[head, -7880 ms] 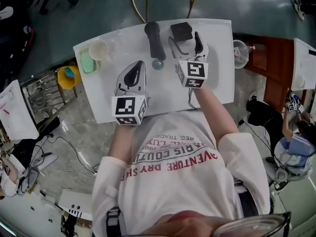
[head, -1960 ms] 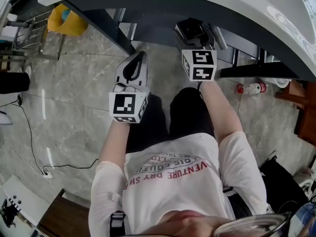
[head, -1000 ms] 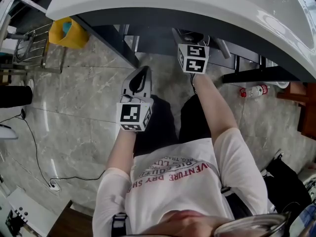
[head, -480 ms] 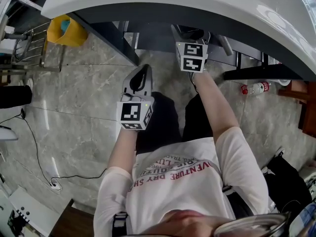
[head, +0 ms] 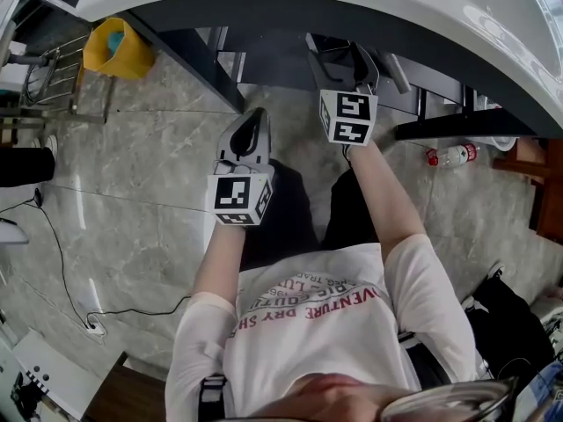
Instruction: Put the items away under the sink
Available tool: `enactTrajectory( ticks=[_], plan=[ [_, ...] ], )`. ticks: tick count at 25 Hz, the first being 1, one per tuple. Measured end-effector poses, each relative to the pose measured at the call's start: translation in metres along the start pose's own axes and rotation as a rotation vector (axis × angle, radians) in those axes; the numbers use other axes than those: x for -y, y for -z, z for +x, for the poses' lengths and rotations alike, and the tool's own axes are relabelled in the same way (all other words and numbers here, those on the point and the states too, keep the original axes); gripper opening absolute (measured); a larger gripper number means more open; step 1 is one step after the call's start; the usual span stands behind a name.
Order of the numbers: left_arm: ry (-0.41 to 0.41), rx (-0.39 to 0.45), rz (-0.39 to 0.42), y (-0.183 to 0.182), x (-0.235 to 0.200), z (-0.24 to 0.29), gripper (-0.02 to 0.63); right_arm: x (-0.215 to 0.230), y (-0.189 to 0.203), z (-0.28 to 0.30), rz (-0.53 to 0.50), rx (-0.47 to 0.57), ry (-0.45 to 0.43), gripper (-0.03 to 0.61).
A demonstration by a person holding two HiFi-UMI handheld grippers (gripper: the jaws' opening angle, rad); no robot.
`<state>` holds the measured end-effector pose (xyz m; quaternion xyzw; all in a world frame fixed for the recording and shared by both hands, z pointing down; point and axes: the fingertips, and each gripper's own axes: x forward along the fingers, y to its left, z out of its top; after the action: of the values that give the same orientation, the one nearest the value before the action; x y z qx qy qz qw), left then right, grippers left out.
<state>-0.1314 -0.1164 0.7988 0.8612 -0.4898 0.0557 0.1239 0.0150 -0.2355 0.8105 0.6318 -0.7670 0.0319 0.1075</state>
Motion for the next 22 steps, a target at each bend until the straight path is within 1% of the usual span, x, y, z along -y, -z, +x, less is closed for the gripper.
enactTrajectory(
  ticks=[2,3,4,5,6,8,11,17,19,22],
  plan=[
    [0.004,0.006,-0.002,-0.002,0.007,0.001,0.023,-0.007,0.001,-0.015,0.004,-0.008,-0.035,0.371],
    [0.008,0.007,-0.001,-0.003,0.011,0.002,0.023,-0.009,0.001,-0.023,0.010,-0.008,-0.047,0.357],
    [0.010,0.008,0.000,-0.004,0.015,0.003,0.023,-0.009,0.000,-0.031,0.017,-0.005,-0.048,0.304],
    [0.012,0.010,0.000,-0.005,0.019,0.004,0.023,-0.008,-0.002,-0.039,0.024,0.002,-0.040,0.221],
    [0.014,0.013,0.000,-0.007,0.024,0.005,0.023,-0.007,-0.005,-0.047,0.033,0.012,-0.031,0.156],
    [0.018,0.022,-0.001,-0.011,0.032,0.005,0.023,-0.006,-0.008,-0.062,0.048,0.026,-0.026,0.120],
    [0.021,0.033,-0.003,-0.015,0.041,0.006,0.023,-0.005,-0.010,-0.080,0.062,0.029,-0.031,0.028],
    [0.036,0.032,-0.012,-0.024,0.056,0.008,0.023,-0.011,-0.026,-0.113,0.068,0.061,-0.092,0.025],
    [0.050,0.030,-0.017,-0.035,0.063,0.007,0.023,-0.012,-0.037,-0.124,0.061,0.065,-0.105,0.025],
    [0.071,0.004,-0.019,-0.059,0.073,0.003,0.023,-0.010,-0.064,-0.139,0.048,0.054,-0.103,0.025]
  ],
)
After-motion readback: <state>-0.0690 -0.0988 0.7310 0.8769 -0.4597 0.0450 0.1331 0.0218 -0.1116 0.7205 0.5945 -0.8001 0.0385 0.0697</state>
